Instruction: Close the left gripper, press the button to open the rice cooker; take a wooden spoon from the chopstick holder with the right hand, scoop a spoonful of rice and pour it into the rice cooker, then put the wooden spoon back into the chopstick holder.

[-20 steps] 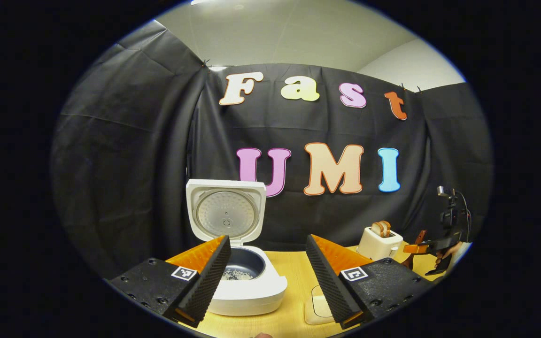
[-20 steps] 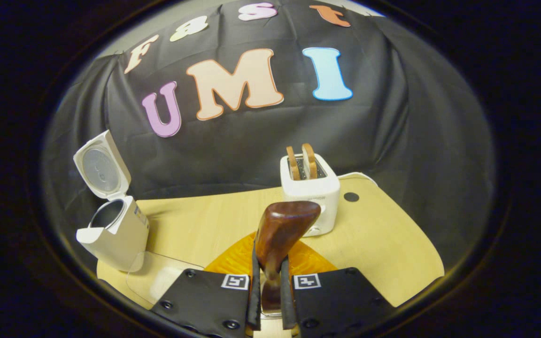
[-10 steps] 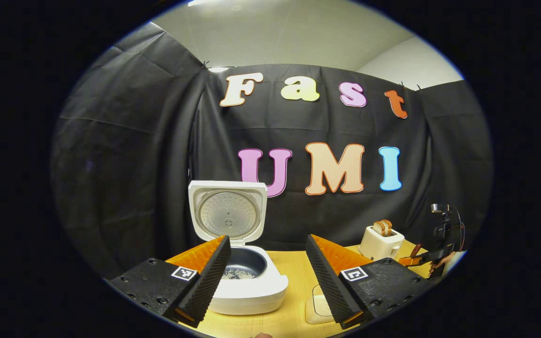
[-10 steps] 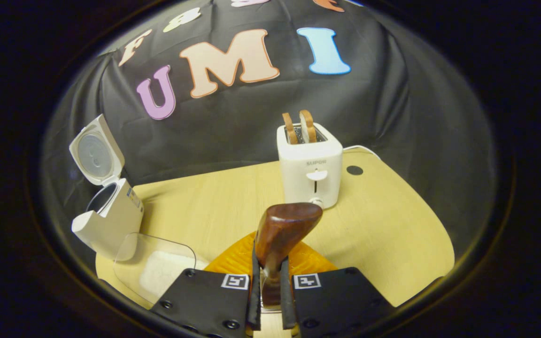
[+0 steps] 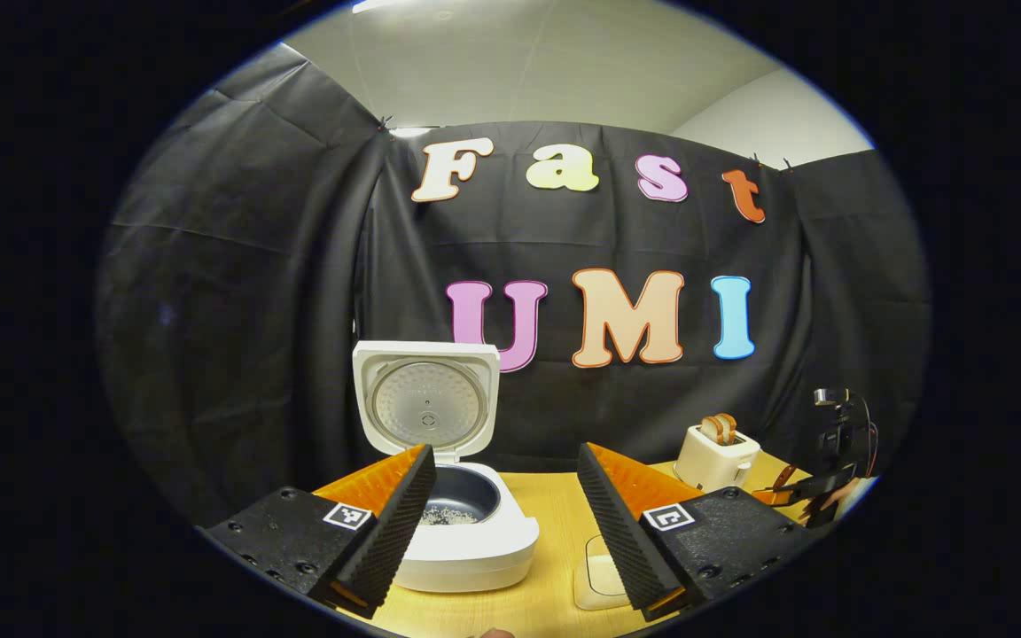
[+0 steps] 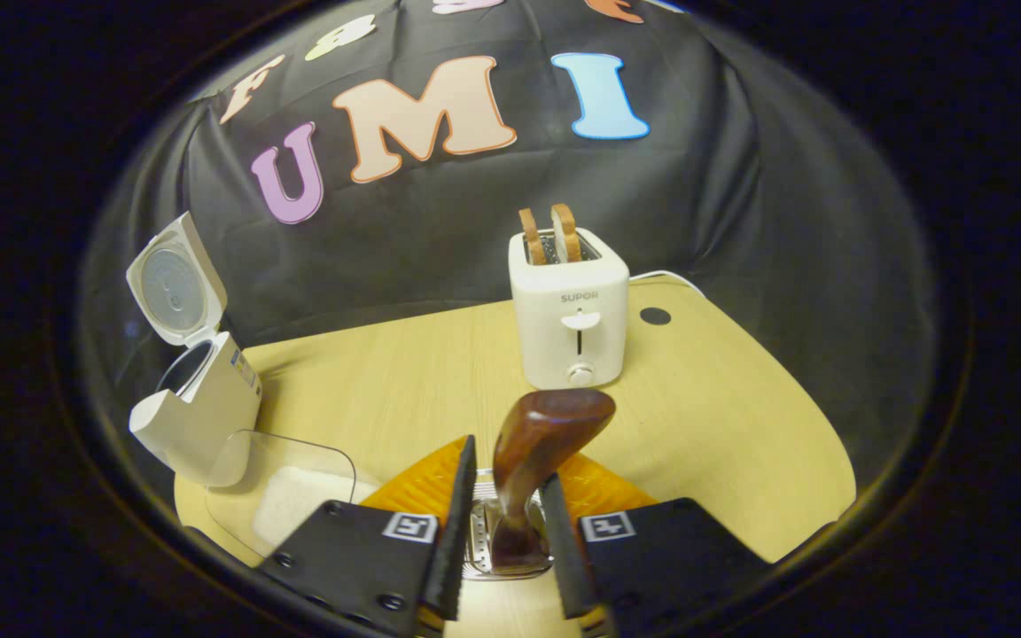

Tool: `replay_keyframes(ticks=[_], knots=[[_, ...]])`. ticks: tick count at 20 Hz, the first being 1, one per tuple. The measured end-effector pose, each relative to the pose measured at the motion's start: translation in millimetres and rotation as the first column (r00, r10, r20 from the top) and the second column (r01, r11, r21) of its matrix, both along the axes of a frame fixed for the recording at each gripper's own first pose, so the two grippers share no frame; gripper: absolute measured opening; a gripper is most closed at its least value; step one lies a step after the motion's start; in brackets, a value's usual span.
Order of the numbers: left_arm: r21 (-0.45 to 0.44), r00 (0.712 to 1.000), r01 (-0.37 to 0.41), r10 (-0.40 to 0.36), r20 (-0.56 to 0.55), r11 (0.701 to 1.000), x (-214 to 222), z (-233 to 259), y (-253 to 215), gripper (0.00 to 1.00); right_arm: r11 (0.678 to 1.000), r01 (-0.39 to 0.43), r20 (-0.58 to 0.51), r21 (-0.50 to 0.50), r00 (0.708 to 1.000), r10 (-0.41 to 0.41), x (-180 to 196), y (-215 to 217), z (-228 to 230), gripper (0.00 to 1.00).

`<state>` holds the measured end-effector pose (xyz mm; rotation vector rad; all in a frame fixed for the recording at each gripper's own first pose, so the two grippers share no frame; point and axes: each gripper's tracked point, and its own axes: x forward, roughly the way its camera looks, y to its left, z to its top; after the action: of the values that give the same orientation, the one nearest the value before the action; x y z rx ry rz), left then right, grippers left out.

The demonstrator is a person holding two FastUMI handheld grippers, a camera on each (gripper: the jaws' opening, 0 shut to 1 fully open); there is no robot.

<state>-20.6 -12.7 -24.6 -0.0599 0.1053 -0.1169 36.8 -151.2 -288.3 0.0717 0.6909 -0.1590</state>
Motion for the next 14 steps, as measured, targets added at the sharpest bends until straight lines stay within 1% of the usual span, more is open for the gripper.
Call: replay_keyframes(ticks=[4, 7, 11, 14], knots=[[-0.011, 1.000, 0.003, -0.003, -0.001, 1.000, 0.0, 1.2, -4.0, 0.95, 0.999, 0.029, 0.035, -0.026, 0.999, -0.028, -4.0, -9.6, 15.6, 0.69], [0.001, 1.000, 0.010, -0.010, 0.009, 1.000, 0.4, 5.7, -6.1, 0.95, 0.997, 0.048, 0.098, -0.059, 0.994, -0.042, -0.8, -16.3, 42.4, 0.94], [0.001, 1.000, 0.001, -0.001, 0.012, 1.000, 6.2, 8.7, -3.9, 0.95, 0.996, 0.035, 0.178, -0.087, 0.984, -0.019, 1.6, -10.4, 85.8, 0.99], [0.001, 1.000, -0.020, 0.020, 0.010, 1.000, 18.9, 10.6, 5.5, 0.95, 0.992, 0.007, 0.241, -0.127, 0.970, 0.024, 3.2, 2.4, 118.5, 0.98]])
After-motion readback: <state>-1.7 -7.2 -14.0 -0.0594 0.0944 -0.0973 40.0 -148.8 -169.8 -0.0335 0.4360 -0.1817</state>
